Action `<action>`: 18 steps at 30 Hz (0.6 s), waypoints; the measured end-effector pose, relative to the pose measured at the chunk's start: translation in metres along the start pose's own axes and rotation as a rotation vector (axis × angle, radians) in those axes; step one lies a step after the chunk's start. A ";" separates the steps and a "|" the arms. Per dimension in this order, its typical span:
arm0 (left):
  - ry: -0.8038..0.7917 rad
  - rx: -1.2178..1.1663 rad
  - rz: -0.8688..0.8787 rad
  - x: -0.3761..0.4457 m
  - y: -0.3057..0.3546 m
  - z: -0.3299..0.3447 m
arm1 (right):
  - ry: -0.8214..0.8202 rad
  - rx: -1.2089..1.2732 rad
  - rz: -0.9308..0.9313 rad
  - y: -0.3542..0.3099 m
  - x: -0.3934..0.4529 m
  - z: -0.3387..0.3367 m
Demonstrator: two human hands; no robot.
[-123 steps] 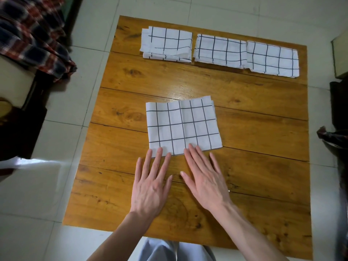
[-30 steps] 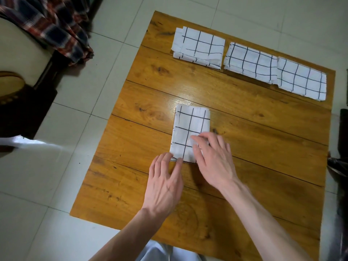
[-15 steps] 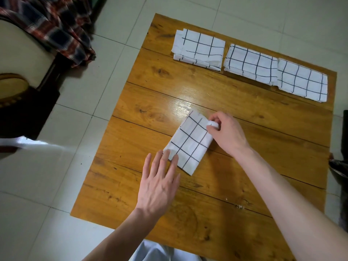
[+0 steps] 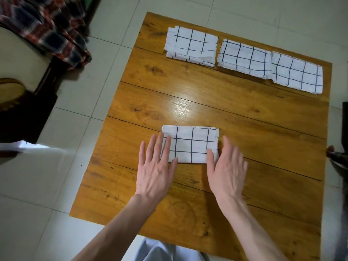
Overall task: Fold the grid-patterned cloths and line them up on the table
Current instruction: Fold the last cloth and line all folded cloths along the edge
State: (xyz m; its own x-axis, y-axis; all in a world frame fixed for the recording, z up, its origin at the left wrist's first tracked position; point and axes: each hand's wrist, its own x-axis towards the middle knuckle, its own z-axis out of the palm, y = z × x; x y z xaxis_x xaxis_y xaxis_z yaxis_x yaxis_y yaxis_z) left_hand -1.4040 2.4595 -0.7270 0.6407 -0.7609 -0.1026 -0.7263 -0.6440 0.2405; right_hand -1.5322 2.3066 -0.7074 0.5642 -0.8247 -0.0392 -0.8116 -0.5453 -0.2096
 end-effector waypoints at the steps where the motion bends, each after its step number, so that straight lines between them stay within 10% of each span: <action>1: 0.008 -0.009 0.026 -0.004 -0.001 0.000 | 0.012 0.001 -0.032 0.000 -0.004 -0.001; 8: 0.007 0.011 0.242 -0.047 0.002 0.011 | -0.188 -0.013 -0.573 -0.005 -0.049 0.009; 18: -0.046 -0.027 0.184 -0.054 -0.001 0.017 | -0.302 -0.095 -0.594 -0.002 -0.051 0.026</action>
State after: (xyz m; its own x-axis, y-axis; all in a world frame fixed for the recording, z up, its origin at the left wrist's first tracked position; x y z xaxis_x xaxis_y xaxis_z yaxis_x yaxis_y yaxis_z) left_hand -1.4422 2.4993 -0.7385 0.4851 -0.8689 -0.0985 -0.8229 -0.4917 0.2848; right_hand -1.5557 2.3533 -0.7306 0.9253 -0.3100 -0.2183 -0.3523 -0.9157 -0.1931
